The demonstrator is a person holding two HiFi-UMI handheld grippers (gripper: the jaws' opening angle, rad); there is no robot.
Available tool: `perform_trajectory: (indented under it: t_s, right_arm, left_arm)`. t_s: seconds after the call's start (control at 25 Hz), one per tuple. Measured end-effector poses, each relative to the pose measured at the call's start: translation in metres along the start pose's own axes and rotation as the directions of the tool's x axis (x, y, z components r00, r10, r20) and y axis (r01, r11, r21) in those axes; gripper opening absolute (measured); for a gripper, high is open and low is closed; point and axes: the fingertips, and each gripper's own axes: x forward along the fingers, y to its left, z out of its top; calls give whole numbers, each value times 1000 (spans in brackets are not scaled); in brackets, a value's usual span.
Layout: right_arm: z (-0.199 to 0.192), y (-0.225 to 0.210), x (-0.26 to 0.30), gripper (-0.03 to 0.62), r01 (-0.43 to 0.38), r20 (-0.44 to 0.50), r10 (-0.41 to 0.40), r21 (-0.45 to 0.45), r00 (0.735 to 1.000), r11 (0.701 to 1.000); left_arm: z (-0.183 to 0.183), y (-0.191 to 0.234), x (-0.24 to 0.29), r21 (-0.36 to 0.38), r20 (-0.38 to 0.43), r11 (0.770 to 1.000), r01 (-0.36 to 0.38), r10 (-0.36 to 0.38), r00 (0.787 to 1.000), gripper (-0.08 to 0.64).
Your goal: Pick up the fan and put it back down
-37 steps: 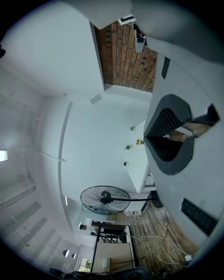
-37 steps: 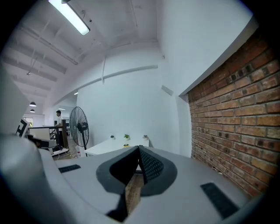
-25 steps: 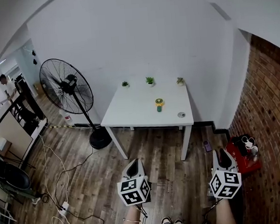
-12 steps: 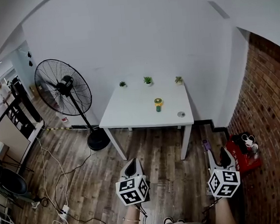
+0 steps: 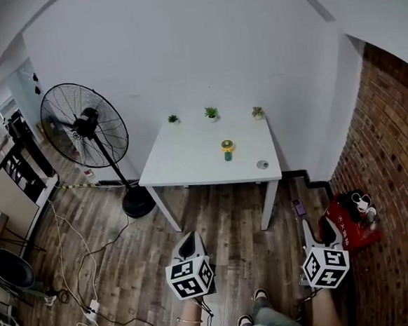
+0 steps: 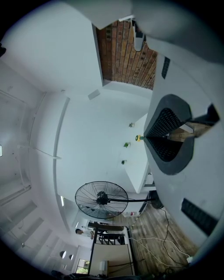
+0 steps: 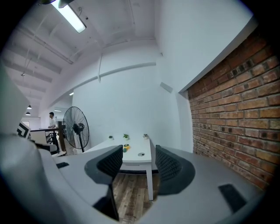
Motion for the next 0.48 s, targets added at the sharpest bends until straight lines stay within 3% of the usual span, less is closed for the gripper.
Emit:
perform_trajectory:
  t_s: [0.48]
  right_arm:
    - [9,-13,95,235,-32,-17,32,9,999,999]
  left_arm:
    - [11,4,82,4,-15,999,-40,40,999,6]
